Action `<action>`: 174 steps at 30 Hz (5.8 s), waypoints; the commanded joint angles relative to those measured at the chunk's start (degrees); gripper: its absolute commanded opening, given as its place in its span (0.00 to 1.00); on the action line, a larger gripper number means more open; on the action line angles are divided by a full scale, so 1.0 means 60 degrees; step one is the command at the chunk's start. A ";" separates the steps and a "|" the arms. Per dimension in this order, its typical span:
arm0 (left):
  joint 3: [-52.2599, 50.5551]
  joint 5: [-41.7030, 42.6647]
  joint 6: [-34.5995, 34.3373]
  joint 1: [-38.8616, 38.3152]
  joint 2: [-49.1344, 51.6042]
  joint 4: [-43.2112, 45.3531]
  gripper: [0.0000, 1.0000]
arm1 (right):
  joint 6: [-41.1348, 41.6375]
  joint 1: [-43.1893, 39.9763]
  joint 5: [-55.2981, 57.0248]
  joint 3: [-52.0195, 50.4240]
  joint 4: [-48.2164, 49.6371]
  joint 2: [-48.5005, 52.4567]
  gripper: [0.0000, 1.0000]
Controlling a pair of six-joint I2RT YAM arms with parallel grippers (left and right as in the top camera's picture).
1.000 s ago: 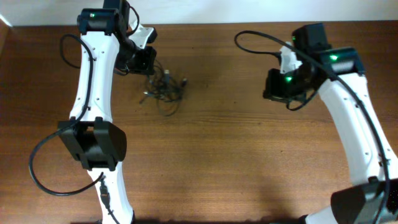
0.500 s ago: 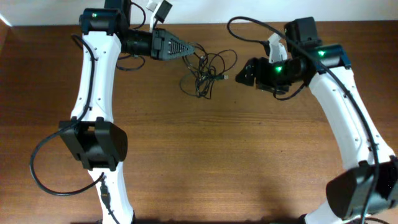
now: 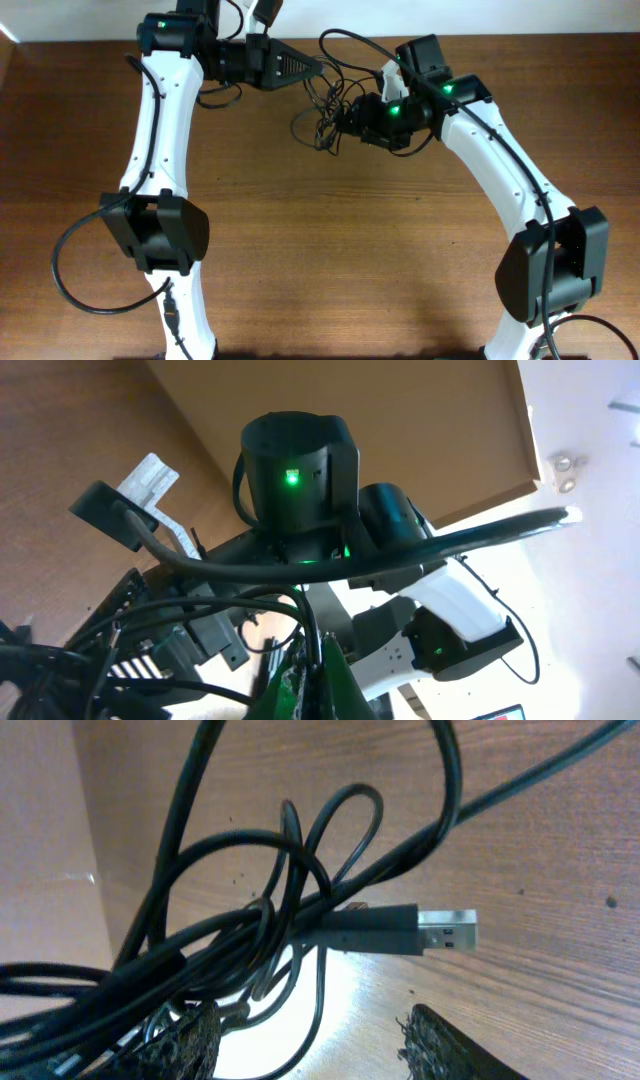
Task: Untangle cables
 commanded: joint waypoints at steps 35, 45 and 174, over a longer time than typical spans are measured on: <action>0.0780 -1.2061 0.3242 -0.1978 -0.0062 -0.2310 0.95 | -0.1315 -0.1934 0.1785 0.0062 -0.2495 -0.0816 0.12; 0.2466 -1.6138 -0.3410 -0.1657 0.0135 -0.2484 0.83 | -0.1504 -0.1934 0.2029 0.0062 -0.2699 -0.0816 0.13; -0.1486 -0.3617 -0.5297 0.1621 -0.3683 0.6160 0.19 | -0.1552 -0.0947 0.0106 -0.0047 -0.1599 0.0831 0.04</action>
